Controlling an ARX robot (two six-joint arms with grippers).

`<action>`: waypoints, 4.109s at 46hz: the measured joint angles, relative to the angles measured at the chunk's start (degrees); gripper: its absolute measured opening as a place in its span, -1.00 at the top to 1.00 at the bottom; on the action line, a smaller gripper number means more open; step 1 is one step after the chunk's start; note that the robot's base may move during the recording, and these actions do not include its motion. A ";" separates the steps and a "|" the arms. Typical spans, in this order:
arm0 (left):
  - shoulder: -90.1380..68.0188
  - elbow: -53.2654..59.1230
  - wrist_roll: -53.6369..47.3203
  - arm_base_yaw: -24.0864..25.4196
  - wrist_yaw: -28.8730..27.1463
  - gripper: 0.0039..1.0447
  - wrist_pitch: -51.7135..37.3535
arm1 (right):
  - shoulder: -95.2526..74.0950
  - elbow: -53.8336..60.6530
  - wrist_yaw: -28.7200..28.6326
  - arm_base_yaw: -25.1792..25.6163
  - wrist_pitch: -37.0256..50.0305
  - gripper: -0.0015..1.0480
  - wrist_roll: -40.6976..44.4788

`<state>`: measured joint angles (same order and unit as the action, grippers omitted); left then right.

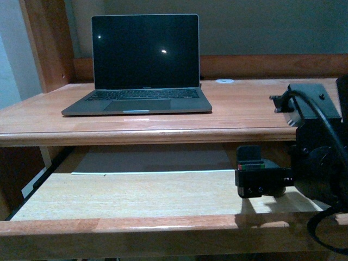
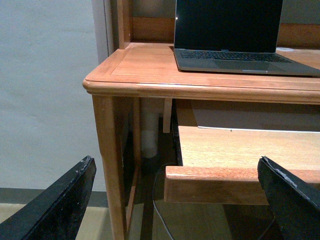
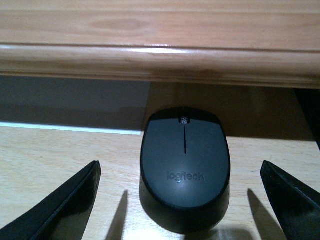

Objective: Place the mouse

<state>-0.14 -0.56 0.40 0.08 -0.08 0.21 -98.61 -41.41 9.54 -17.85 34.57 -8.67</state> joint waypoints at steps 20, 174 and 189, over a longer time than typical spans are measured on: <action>0.00 0.00 0.00 0.00 0.00 -0.88 0.00 | -8.85 -8.28 1.57 1.33 -2.54 -0.87 0.00; 0.00 0.00 0.02 -0.02 -0.02 -0.88 -0.02 | -39.74 -52.63 3.96 11.10 -16.79 -0.49 0.79; 0.00 0.00 0.02 -0.02 -0.02 -0.88 -0.02 | -35.98 -45.90 2.43 11.21 -9.38 -0.87 0.09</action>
<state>-0.14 -0.56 0.43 0.05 -0.10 0.19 -134.58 -87.31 11.97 -6.63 25.19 -8.58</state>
